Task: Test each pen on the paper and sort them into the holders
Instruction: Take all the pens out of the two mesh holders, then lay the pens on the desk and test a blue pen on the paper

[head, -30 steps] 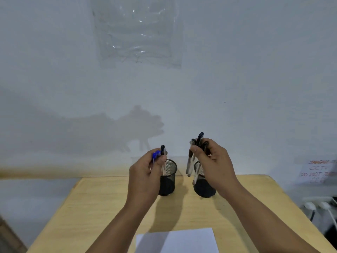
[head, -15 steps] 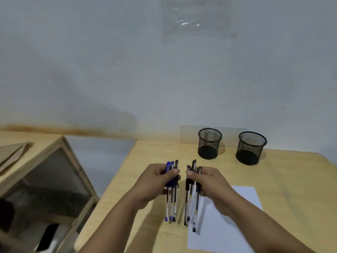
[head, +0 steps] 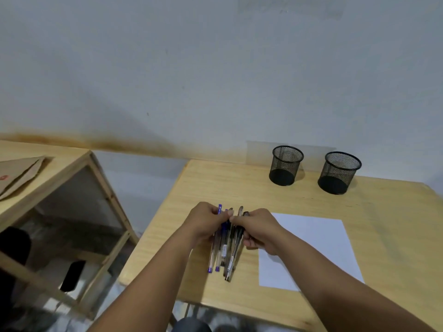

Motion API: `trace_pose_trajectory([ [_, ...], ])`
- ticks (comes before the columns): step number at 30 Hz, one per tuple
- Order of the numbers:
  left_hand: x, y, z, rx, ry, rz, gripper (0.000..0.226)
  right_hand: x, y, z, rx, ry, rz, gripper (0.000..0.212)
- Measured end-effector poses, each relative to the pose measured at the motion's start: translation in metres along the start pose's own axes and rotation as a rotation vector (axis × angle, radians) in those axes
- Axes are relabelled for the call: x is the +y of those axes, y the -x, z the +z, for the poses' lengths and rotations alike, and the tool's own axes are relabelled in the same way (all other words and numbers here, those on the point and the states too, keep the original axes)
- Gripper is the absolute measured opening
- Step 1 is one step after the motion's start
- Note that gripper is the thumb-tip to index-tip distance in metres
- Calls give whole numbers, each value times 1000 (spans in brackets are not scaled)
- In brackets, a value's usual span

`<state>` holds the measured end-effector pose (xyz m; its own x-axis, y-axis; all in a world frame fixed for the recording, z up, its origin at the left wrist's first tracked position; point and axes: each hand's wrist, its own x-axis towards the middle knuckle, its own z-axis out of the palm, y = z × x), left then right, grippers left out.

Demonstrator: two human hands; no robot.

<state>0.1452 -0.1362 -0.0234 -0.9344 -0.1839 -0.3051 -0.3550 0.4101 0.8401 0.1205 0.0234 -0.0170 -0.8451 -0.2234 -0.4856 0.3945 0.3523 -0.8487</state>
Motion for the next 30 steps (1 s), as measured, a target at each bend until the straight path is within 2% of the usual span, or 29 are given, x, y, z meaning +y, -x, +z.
trace_pose_trajectory([
  [3, 2, -2, -2, 72, -65, 40, 44, 1, -3, 0, 11, 15, -54, 34],
  [8, 5, -2, -4, 98, -63, 44, 45, 2, -5, -4, 54, -4, -56, 48],
  [14, 17, 3, -8, 86, 60, 58, 42, 3, 6, -11, 72, 28, -166, 24],
  [16, 26, 6, -7, 79, 96, 88, 41, 2, 15, -12, 2, -7, -222, 22],
  [19, 42, 13, -2, 52, 175, 160, 25, 4, 32, -15, -125, -54, -260, 17],
  [23, 58, 18, 10, -43, 335, 184, 19, 12, 52, -22, -229, -99, -298, 12],
  [26, 66, 21, 19, -103, 368, 196, 18, 20, 63, -36, -219, -131, -313, 14],
  [30, 68, 20, 26, -129, 330, 187, 16, 30, 71, -69, -66, -44, -308, 11],
])
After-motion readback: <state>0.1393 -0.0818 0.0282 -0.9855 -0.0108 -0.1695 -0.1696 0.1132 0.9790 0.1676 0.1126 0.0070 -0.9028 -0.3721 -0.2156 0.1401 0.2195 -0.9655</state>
